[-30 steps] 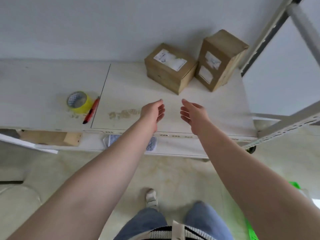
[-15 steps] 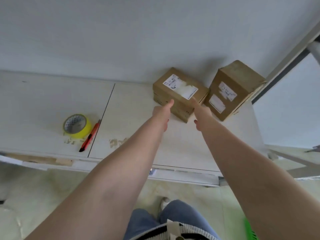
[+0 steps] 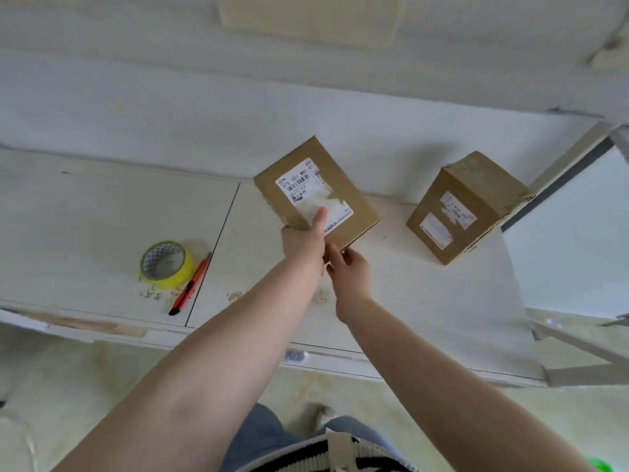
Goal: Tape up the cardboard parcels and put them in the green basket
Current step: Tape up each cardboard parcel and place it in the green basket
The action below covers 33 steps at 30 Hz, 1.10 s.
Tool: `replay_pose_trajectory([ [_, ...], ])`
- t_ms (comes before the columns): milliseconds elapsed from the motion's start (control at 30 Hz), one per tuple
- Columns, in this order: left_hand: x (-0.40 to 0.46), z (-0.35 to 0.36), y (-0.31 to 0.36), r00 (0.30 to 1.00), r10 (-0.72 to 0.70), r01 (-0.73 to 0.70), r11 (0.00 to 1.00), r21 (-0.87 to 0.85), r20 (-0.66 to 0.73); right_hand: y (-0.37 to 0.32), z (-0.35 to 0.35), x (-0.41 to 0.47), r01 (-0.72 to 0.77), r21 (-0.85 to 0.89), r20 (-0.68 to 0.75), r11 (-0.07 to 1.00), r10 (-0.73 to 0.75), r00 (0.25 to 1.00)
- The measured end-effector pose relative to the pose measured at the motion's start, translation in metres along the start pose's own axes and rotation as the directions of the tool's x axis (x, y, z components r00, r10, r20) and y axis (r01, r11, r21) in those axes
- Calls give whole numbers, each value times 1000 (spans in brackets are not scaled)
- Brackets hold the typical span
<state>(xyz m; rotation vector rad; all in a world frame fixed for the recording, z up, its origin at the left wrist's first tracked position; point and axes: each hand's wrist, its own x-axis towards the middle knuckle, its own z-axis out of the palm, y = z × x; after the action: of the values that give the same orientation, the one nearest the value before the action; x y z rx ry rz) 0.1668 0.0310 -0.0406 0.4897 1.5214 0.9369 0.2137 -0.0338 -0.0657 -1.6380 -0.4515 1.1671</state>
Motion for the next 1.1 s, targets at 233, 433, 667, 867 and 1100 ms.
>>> replay_pose_trajectory([
  [233,23,-128,49,962,195,-246,922,300,190,-58,0,11,39,-108,17,993,-37,999],
  [433,42,-235,74,792,-31,-155,956,248,610,-30,72,-34,-195,-5,464,981,175,868],
  [667,56,-268,112,783,273,-536,753,383,559,-8,168,-74,-128,181,148,975,101,984],
  [867,65,-286,121,828,170,-372,880,295,535,-11,192,-104,115,51,56,992,-117,992],
  [1100,95,-320,108,554,-213,122,977,175,805,-6,165,-111,-147,145,161,978,124,979],
])
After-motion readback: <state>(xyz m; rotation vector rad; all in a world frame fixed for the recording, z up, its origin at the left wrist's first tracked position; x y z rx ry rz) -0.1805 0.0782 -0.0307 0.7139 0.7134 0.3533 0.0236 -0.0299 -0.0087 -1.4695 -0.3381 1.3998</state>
